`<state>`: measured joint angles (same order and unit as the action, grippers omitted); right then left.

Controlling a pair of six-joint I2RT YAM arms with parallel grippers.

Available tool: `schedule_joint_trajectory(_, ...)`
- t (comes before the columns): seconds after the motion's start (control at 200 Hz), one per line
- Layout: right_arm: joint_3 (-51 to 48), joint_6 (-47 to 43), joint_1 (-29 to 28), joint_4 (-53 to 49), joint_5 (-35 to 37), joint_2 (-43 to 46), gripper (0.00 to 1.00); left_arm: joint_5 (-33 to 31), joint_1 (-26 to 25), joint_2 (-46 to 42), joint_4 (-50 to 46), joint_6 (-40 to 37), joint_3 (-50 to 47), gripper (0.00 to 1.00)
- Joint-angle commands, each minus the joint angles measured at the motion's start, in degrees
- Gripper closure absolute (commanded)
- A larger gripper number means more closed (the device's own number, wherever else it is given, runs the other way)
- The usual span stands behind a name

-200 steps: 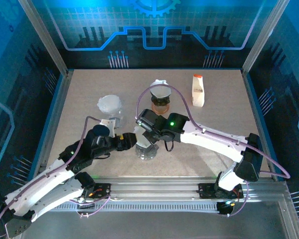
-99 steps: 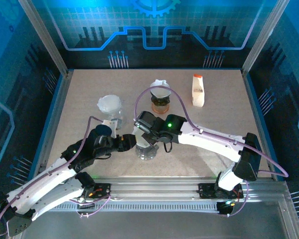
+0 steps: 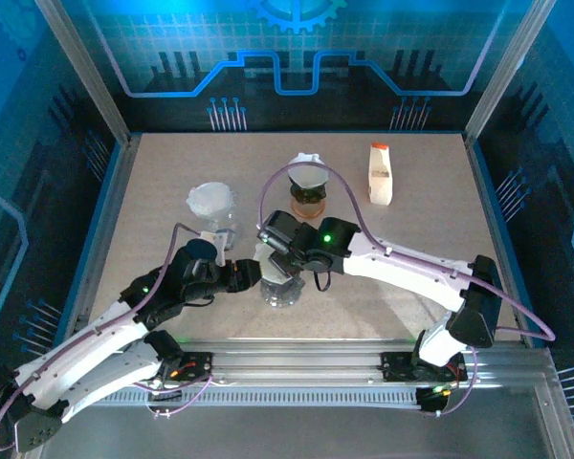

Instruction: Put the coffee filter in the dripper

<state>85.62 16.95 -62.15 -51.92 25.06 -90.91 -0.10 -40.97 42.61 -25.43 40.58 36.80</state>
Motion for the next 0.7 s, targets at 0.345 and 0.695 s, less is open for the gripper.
schedule_joint_trajectory(0.345,4.7,0.6,4.0,-5.5,-10.0,-6.3,0.3,1.9,0.4,0.8,0.2,0.2,-0.3,0.43)
schedule_joint_trajectory(0.695,2.9,0.5,4.7,-5.3,-9.2,-9.6,0.3,2.1,0.4,1.1,0.5,0.3,-0.6,0.43)
